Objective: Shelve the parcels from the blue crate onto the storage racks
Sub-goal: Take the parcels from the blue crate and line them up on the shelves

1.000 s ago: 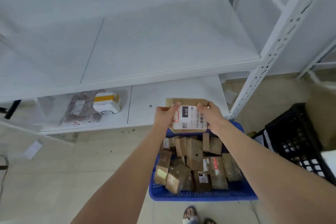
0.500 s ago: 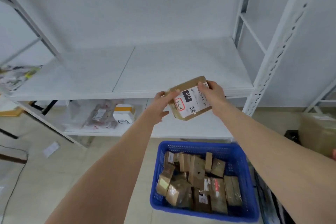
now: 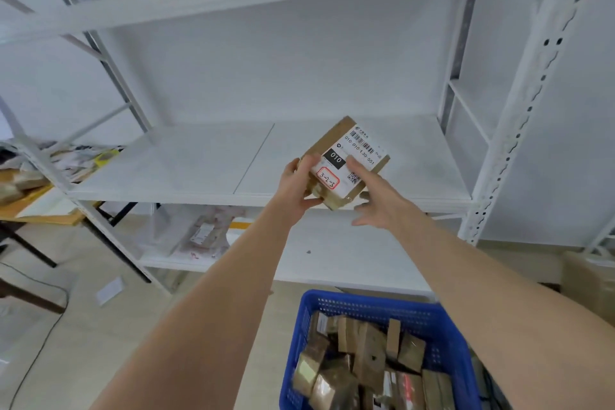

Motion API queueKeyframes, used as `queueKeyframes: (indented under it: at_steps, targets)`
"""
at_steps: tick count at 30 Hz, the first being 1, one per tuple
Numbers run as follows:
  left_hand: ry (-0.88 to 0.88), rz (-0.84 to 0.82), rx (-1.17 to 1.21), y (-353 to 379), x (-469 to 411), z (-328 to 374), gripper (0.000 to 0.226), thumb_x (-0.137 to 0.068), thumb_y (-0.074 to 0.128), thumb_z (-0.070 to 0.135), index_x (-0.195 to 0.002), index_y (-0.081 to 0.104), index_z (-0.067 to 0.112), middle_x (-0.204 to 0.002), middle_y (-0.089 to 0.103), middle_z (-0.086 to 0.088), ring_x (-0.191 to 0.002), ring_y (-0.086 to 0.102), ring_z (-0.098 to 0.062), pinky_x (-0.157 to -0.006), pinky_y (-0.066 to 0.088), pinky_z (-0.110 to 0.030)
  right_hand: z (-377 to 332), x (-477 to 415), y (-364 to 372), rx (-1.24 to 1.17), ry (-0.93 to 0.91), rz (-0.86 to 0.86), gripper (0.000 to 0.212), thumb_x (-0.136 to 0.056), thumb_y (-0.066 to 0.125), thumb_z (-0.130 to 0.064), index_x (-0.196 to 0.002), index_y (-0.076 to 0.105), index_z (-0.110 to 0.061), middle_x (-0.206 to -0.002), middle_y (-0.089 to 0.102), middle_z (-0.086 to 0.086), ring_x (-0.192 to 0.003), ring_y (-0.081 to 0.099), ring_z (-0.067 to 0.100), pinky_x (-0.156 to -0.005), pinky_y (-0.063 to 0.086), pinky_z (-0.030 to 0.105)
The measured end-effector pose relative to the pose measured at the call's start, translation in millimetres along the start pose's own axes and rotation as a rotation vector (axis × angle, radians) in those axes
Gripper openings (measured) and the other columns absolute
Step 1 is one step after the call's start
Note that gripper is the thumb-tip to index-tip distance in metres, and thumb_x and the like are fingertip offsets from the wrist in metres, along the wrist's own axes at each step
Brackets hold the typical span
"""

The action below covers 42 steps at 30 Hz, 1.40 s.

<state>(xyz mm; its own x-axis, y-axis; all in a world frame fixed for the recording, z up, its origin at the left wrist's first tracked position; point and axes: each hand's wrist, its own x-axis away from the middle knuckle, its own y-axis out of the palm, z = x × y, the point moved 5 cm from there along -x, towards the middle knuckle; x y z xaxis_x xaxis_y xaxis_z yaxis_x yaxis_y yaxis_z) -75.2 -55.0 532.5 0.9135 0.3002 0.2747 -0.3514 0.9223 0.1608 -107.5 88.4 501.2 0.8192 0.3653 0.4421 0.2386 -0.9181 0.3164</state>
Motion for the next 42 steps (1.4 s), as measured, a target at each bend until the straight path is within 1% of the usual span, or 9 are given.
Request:
queueKeyframes:
  at_steps: [3,7,9,11,16,21,27,34,42]
  targets:
    - [-0.004,-0.044,0.014,-9.5,3.1,11.6,0.045,-0.084,0.061,0.035,-0.123,0.048,0.017,-0.105,0.061,-0.011,-0.097,0.062,-0.031,-0.082,0.056,-0.045,-7.5,2.0,26.0,-0.113,-0.063,-0.054,0.066,-0.072,0.077,-0.048,-0.129,0.05,-0.027,-0.125,0.061,0.007,-0.107,0.061,0.035,-0.081,0.053,0.054]
    - [0.017,-0.074,-0.119,-33.7,1.5,35.5,0.06,-0.074,0.065,0.038,-0.127,0.05,0.014,-0.104,0.06,-0.006,-0.102,0.059,-0.026,-0.091,0.051,-0.046,-19.3,-0.3,49.6,-0.186,-0.128,-0.04,0.051,-0.077,0.076,-0.031,-0.123,0.054,-0.024,-0.117,0.065,0.006,-0.1,0.065,0.031,-0.084,0.055,0.05]
    - [0.042,-0.053,-0.197,-50.0,-1.3,50.1,0.043,-0.082,0.062,0.037,-0.117,0.056,0.014,-0.1,0.061,-0.001,-0.11,0.053,-0.021,-0.102,0.038,-0.044,-25.5,-1.6,65.6,-0.158,-0.161,-0.039,0.049,-0.078,0.075,-0.029,-0.122,0.054,-0.026,-0.116,0.066,0.004,-0.101,0.065,0.029,-0.088,0.053,0.051]
    - [0.075,-0.042,-0.27,-67.5,-4.1,66.6,0.035,-0.085,0.06,0.041,-0.106,0.061,0.013,-0.101,0.066,-0.001,-0.106,0.054,-0.016,-0.097,0.032,-0.036,-32.2,0.0,87.4,-0.114,-0.207,-0.029,0.046,-0.079,0.075,-0.027,-0.12,0.053,-0.026,-0.112,0.067,0.002,-0.101,0.064,0.027,-0.091,0.051,0.051]
    - [0.238,-0.058,-0.321,-121.5,-4.2,112.7,0.089,-0.064,0.076,0.056,-0.138,0.044,0.018,-0.122,0.064,-0.004,-0.112,0.06,-0.02,-0.105,0.042,-0.038,-49.3,8.5,159.2,-0.02,-0.319,0.009,0.049,-0.079,0.074,-0.023,-0.123,0.052,-0.027,-0.109,0.067,-0.002,-0.102,0.064,0.024,-0.091,0.05,0.049]
    - [0.305,-0.12,-0.343,-182.9,-3.4,159.2,0.069,-0.082,0.07,0.041,-0.142,0.04,0.026,-0.122,0.065,-0.003,-0.111,0.061,-0.019,-0.09,0.043,-0.028,-61.1,15.4,230.9,0.028,-0.414,0.042,0.042,-0.08,0.074,-0.022,-0.116,0.054,-0.029,-0.106,0.067,-0.005,-0.097,0.065,0.018,-0.091,0.05,0.046]
    - [0.369,-0.131,-0.333,-248.2,1.4,207.8,0.066,-0.082,0.071,0.037,-0.141,0.044,0.025,-0.118,0.067,-0.002,-0.096,0.065,-0.016,-0.093,0.045,-0.029,-68.8,21.6,312.4,0.027,-0.512,0.05,0.042,-0.08,0.073,-0.02,-0.117,0.055,-0.03,-0.098,0.068,-0.009,-0.089,0.066,0.013,-0.079,0.053,0.035]
    - [0.473,-0.141,-0.271,-284.9,7.5,270.1,0.024,-0.091,0.058,0.023,-0.115,0.059,0.028,-0.1,0.068,0.0,-0.077,0.064,-0.013,-0.069,0.051,-0.022,-106.7,19.8,382.2,0.045,-0.665,0.076,0.042,-0.08,0.073,-0.017,-0.114,0.055,-0.033,-0.094,0.068,-0.015,-0.076,0.066,0.004,-0.066,0.054,0.027]
    - [0.534,-0.059,-0.21,-319.0,-25.8,339.8,0.035,-0.09,0.053,0.021,-0.125,0.054,0.019,-0.094,0.068,0.003,-0.074,0.065,-0.012,-0.055,0.049,-0.019,-163.6,-12.4,449.3,0.093,-0.849,0.05,0.056,-0.077,0.074,-0.012,-0.125,0.053,-0.03,-0.108,0.068,-0.009,-0.091,0.069,0.011,-0.071,0.058,0.029]
